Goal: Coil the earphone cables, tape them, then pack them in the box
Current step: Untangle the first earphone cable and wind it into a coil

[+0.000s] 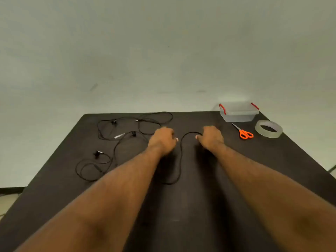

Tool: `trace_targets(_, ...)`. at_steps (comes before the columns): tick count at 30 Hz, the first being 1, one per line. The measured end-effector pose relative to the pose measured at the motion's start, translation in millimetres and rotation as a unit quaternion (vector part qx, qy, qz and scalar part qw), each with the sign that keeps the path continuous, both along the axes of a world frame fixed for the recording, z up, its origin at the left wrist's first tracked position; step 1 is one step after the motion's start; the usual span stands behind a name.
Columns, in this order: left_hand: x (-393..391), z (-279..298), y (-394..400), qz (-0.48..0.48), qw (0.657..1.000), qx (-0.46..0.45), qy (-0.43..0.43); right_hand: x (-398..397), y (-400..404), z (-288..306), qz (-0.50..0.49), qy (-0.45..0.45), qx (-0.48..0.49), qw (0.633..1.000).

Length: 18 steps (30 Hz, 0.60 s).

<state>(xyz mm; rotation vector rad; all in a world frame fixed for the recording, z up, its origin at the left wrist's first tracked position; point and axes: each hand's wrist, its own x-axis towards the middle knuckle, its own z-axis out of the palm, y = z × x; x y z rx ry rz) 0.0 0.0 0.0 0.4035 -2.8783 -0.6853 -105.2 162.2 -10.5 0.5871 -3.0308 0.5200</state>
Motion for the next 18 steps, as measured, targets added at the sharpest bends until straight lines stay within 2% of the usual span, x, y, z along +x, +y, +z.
trace_targets(1,0,-10,10,0.013,0.999,0.001,-0.031,4,6,-8,-0.037,-0.004,0.021,0.999)
trace_targets(3,-3,-28,25,0.054,0.997,-0.032,-0.043,5,13,-24,-0.074,0.027,0.004,0.997)
trace_targets(6,-1,-42,37,0.086,0.996,-0.026,-0.007,17,15,-31,-0.054,0.065,-0.083,0.993)
trace_targets(8,0,-44,35,0.090,0.994,0.026,0.052,27,14,-33,0.038,0.074,-0.180,0.980)
trace_targets(11,16,-42,27,0.040,0.987,0.072,0.136,55,11,-35,0.194,0.067,-0.289,0.935)
trace_targets(14,32,-38,13,0.016,0.982,0.057,0.181,63,8,-33,0.255,0.161,-0.290,0.908)
trace_targets(18,48,-34,10,0.008,0.979,0.091,0.184,54,12,-32,0.263,0.213,-0.240,0.910)
